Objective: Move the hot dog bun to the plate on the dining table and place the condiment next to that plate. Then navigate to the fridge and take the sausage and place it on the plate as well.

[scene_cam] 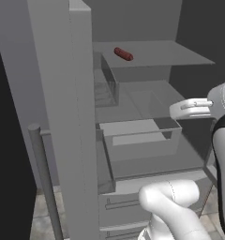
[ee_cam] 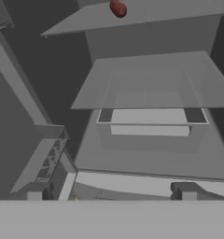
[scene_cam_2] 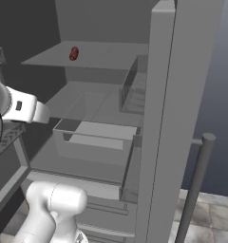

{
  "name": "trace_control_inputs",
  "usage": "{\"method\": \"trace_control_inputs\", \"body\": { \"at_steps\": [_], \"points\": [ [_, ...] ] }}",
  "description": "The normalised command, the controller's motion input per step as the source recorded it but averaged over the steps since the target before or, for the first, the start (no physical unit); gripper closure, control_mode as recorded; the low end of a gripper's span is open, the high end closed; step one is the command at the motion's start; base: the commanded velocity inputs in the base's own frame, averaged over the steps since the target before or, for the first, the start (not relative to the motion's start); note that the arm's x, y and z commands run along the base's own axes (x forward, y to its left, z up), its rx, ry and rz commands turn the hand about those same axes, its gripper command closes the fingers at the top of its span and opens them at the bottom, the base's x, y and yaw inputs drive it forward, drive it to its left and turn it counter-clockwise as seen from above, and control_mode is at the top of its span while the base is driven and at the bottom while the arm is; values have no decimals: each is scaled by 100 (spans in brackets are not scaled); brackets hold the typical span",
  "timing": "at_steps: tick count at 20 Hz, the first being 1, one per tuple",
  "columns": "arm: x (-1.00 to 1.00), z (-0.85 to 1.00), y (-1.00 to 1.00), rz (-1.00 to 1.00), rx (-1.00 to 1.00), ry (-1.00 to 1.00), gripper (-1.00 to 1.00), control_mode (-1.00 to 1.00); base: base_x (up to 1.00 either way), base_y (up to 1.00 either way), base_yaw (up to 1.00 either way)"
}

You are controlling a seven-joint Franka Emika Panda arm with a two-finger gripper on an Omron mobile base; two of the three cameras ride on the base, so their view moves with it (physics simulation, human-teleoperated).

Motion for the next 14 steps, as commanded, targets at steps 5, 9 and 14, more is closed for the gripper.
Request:
{"method": "trace_control_inputs", "body": {
  "at_steps": [5, 9, 14],
  "points": [
    [0, 0, 0, 0, 0, 0, -100, 100, 61, 0, 0],
    [47, 53, 0, 0, -8, -4, -100, -100, 0, 0, 0],
    [80, 69, 0, 0, -11, -1, -100, -100, 0, 0, 0]
  ]
}}
